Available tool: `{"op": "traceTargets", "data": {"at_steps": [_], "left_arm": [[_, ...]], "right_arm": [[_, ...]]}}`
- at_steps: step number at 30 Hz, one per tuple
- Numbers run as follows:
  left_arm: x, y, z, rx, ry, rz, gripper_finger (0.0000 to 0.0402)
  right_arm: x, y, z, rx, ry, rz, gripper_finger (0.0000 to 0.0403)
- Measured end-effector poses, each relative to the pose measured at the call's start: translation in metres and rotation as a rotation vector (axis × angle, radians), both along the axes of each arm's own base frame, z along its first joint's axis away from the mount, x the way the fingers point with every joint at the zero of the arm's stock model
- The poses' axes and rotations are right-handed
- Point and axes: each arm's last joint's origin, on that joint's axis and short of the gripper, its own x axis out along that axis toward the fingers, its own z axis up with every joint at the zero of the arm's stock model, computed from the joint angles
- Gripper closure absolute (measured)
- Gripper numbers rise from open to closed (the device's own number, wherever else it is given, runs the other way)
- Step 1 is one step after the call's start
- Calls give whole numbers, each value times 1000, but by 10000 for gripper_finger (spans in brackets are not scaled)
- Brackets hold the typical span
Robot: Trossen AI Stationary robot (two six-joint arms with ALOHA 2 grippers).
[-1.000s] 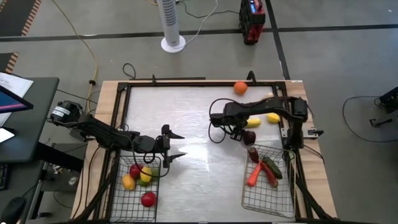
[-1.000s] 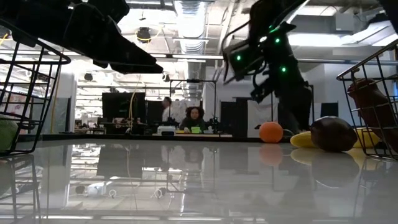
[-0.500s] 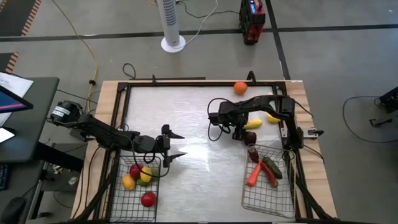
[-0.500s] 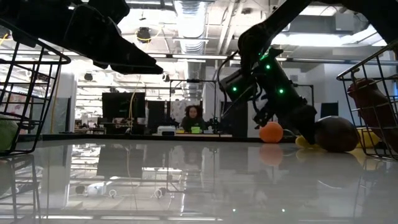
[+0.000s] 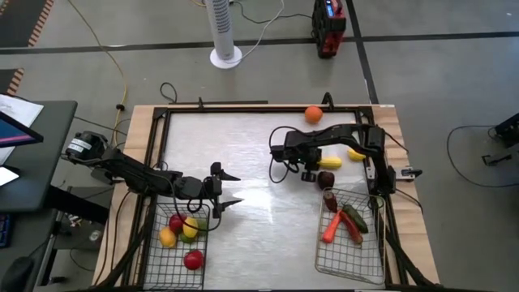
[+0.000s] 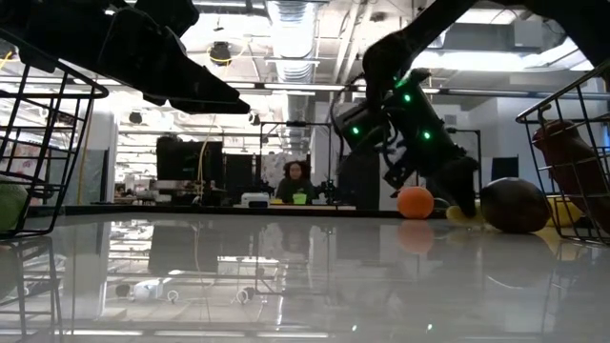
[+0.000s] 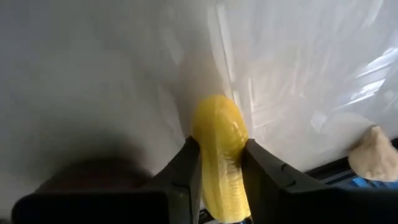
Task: Sort produce into baskets
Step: Put the yellow corn into the gold wire basket
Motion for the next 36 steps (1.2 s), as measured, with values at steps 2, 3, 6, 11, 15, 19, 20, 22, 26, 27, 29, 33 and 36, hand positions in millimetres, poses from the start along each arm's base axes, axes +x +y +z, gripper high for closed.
{"op": "traceTargets", "data": {"at_steps": [2,3,6,11,15,19,20,22,26,27,29,33,36], "left_arm": [[0,0,0,0,0,0,60],[0,0,0,0,0,0,60],[0,0,0,-2,0,1,60],[0,0,0,-8,-1,3,60],[0,0,0,-13,-2,4,60],[0,0,0,-15,-2,5,60],[0,0,0,-16,-2,5,60],[0,0,0,-20,-3,7,60],[0,0,0,-22,-3,7,60],[0,0,0,-22,-3,7,60],[0,0,0,-23,-2,7,60],[0,0,0,-22,-2,7,60],[0,0,0,-24,0,8,60]], "right_arm": [[6,3,8,-6,-14,15,287],[10,4,14,-13,-26,24,286],[22,9,35,-42,-56,41,287],[43,26,80,-88,-174,48,288],[52,48,123,-63,-359,38,287],[51,67,157,-46,-506,-11,285],[49,71,165,-34,-535,-26,285],[42,81,176,-9,-577,-50,284],[25,102,199,45,-649,-61,284],[20,108,205,57,-668,-66,283],[9,119,217,85,-709,-85,283],[-13,140,238,108,-781,-138,283],[-29,157,248,135,-817,-177,283]]}}
